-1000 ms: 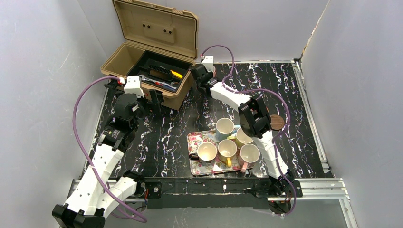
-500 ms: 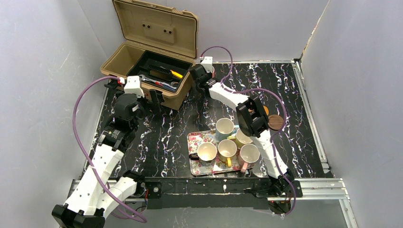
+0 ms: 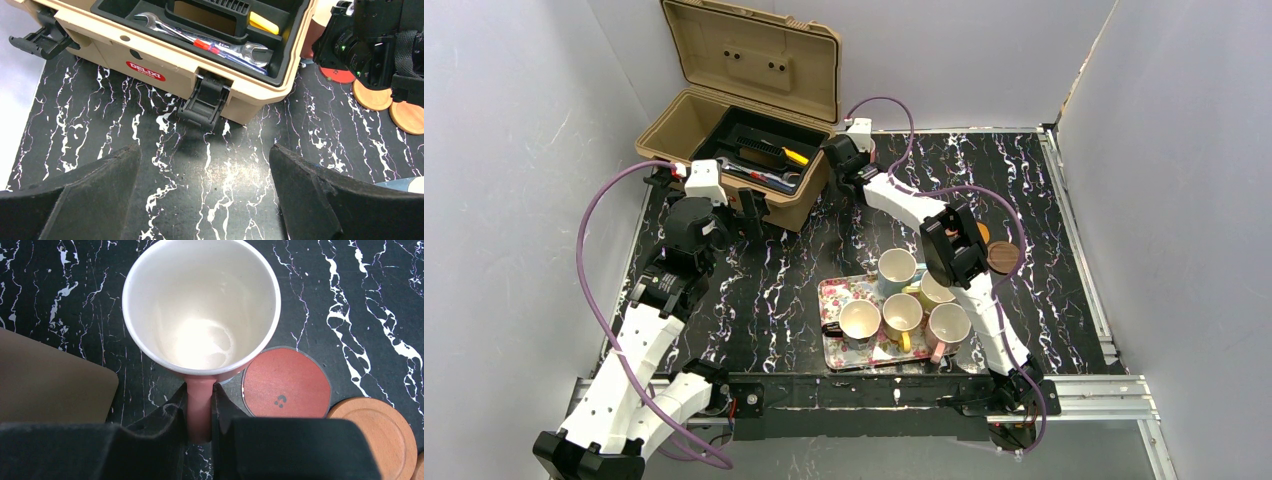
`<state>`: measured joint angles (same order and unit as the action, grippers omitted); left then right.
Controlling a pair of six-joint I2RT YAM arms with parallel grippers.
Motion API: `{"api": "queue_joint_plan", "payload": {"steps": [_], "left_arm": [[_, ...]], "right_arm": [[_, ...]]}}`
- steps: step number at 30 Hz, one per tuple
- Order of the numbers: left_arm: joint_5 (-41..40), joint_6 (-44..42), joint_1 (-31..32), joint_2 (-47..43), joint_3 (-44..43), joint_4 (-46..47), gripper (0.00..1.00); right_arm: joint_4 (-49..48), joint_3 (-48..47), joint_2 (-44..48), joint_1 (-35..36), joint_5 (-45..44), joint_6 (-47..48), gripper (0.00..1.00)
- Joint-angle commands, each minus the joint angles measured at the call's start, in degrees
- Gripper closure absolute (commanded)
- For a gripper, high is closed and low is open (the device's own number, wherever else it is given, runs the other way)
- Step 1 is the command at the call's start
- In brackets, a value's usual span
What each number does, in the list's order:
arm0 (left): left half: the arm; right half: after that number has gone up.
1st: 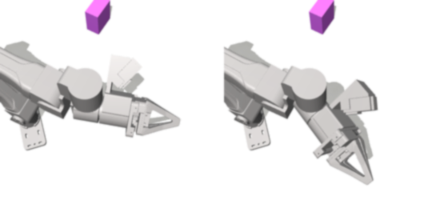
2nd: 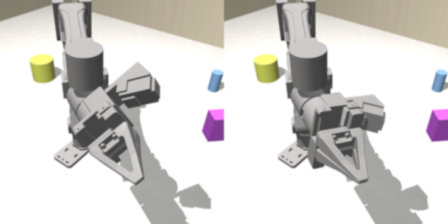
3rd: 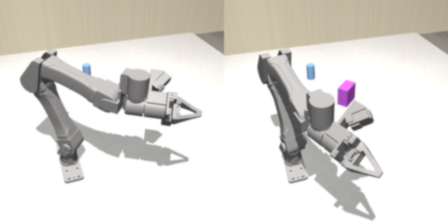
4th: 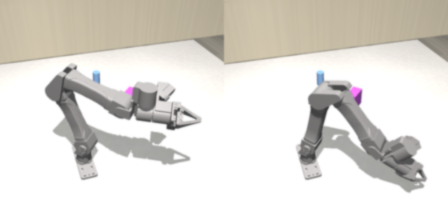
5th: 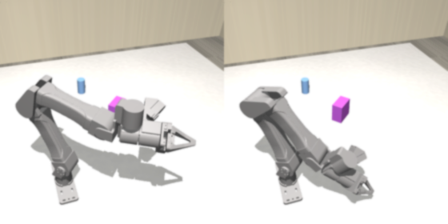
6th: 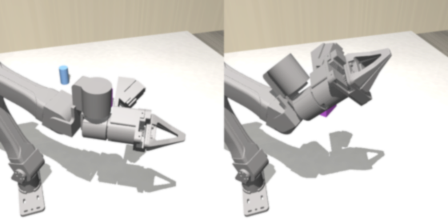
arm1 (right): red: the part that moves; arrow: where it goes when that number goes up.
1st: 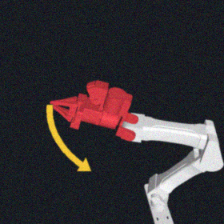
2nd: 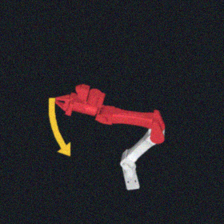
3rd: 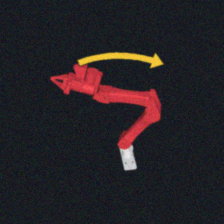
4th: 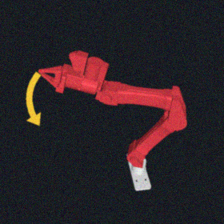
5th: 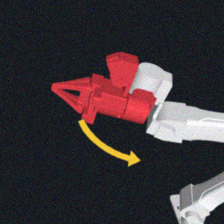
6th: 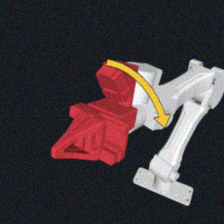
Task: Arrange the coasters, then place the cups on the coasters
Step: Place the cup on the coaster.
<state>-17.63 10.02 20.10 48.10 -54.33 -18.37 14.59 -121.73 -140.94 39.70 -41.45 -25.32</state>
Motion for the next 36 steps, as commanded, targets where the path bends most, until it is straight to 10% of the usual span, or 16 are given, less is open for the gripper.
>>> {"api": "queue_joint_plan", "payload": {"steps": [1, 29, 36], "left_arm": [[-1.3, -0.5, 0.3, -1.1, 0.1, 0.5, 0.02], [-1.6, -0.7, 0.5, -1.3, 0.1, 0.2, 0.02], [-0.7, -0.7, 0.4, -0.9, 0.3, 0.7, 0.02]], "right_arm": [[-3.3, -4.0, 0.0, -0.2, -1.8, -0.7, 0.81], [-2.8, 2.8, 10.9, -0.2, 0.3, -2.5, 0.21], [-7.0, 16.8, 25.3, -2.9, 20.5, -0.8, 0.11]]}}
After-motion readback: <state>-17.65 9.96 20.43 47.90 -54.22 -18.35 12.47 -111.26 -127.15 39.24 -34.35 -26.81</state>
